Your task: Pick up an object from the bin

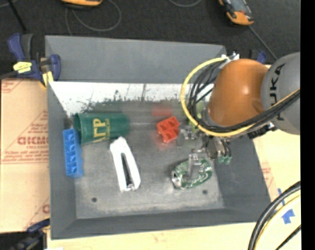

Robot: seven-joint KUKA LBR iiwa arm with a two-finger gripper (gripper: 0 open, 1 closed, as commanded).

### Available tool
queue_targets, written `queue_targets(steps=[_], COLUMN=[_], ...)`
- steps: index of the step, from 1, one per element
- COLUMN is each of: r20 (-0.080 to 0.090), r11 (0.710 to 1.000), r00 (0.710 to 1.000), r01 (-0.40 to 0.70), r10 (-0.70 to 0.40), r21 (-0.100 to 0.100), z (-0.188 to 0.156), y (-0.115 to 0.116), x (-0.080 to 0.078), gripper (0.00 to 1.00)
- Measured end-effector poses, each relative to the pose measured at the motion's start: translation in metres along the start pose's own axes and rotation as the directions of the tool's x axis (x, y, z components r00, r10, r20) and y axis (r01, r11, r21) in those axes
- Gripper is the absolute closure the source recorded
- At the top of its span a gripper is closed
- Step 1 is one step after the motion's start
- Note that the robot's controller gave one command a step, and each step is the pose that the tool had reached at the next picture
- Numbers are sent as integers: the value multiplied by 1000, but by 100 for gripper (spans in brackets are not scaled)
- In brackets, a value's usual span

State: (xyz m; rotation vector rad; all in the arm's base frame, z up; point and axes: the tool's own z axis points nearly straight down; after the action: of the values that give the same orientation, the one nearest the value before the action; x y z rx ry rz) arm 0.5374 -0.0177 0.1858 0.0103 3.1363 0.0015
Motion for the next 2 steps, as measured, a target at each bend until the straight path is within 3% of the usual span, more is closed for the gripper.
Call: queue_targets(steps=[1, 2], r20=[1, 0], r11=[996, 991], r00=[996, 991], r01=[-90, -133], r10=[90, 133], r21=[1, 2], z=[44, 76], y=[-54, -32], x=[24, 20], gripper=[0, 100])
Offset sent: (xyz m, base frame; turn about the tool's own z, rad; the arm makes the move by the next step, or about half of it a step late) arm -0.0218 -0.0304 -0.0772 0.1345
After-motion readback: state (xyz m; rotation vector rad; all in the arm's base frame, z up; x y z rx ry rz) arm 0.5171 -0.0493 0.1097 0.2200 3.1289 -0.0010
